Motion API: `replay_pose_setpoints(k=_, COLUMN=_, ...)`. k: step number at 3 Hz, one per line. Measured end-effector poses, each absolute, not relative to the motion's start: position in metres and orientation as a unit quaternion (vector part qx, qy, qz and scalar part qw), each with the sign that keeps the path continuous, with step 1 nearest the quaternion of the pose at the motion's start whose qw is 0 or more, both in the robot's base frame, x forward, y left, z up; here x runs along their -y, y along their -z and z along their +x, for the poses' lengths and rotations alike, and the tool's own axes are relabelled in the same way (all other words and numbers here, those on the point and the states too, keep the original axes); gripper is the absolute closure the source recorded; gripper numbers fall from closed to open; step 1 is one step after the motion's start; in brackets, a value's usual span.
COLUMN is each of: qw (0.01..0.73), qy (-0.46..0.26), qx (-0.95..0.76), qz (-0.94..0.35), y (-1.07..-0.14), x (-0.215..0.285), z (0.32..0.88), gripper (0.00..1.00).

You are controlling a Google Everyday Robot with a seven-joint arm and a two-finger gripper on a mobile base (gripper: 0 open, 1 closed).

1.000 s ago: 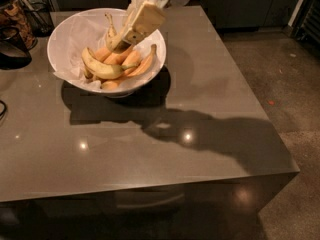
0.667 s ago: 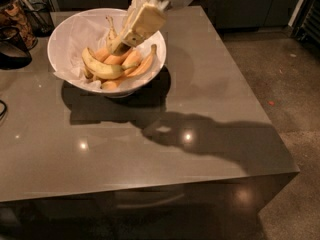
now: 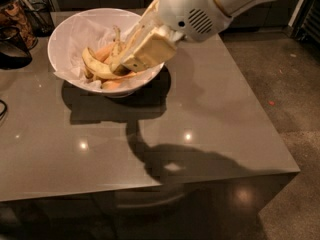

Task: Pick banana from white bowl

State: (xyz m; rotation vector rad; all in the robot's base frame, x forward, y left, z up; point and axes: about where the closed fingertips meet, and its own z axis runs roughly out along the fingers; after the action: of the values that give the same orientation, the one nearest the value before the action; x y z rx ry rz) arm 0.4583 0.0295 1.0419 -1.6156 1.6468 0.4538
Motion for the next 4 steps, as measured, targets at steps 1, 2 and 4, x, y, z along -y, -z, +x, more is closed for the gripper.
replay_pose_setpoints(k=1, qw=0.383, qy=-0.179, qx=-0.647, qz=-0.634, y=-1.04, x=-0.03, z=0.457, gripper=1.0)
replay_pose_setpoints(k=2, qw=0.384, qy=-0.18, qx=-0.643, qz=-0.637, y=-1.042, x=-0.034, z=0.455, gripper=1.0)
replay_pose_setpoints(k=4, qw=0.391, qy=-0.174, qx=-0.648, qz=-0.63, y=-1.052, x=-0.036, z=0.41, gripper=1.0)
